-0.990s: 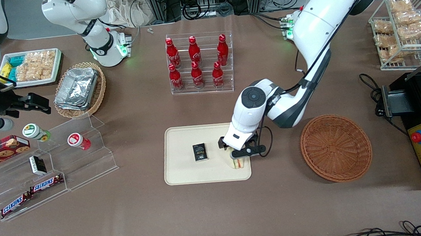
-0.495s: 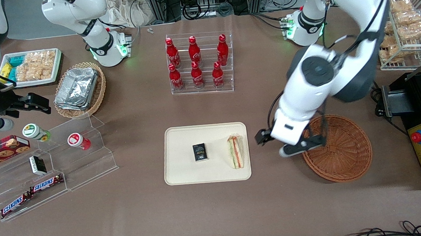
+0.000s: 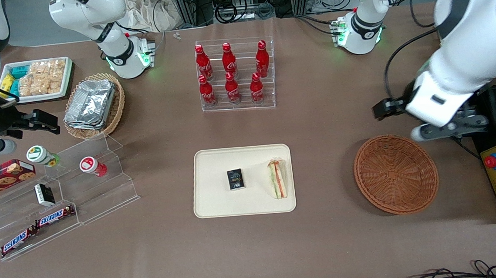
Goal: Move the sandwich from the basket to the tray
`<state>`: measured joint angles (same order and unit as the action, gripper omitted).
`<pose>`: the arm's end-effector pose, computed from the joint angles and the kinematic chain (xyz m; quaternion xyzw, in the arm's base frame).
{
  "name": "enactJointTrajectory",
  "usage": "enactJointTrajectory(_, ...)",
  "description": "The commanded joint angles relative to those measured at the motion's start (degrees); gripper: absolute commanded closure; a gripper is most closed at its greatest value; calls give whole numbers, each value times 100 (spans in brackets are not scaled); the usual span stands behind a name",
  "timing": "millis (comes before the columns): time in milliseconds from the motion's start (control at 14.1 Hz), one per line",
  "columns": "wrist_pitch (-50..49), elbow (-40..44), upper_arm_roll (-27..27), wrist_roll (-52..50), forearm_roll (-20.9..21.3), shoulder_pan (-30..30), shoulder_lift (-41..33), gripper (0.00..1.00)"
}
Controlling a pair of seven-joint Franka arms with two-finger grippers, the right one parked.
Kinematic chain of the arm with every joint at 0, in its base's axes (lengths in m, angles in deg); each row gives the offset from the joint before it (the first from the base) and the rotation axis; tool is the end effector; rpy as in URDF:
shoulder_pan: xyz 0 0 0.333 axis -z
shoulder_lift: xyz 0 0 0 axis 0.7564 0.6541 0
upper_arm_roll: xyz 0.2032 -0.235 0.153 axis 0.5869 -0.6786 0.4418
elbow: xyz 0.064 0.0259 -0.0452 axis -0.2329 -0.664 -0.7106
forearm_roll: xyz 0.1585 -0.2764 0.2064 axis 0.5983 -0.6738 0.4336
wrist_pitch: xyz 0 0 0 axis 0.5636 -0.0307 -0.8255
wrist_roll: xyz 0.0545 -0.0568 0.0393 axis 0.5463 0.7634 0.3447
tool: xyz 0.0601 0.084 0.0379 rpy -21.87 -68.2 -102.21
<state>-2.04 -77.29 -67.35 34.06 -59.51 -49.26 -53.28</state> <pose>0.5788 -0.1317 0.6386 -0.9990 -0.0389 0.0226 0.0012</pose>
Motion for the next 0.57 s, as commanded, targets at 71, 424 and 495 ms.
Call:
enactJointTrajectory(71,-105,-719,995,935,-147,441,-812,0)
enactJointTrajectory(424,-35,-343,1023,1024,-138,486,-540,0)
enactJointTrajectory(495,-43,-351,1014,1024,-147,486,-540,0)
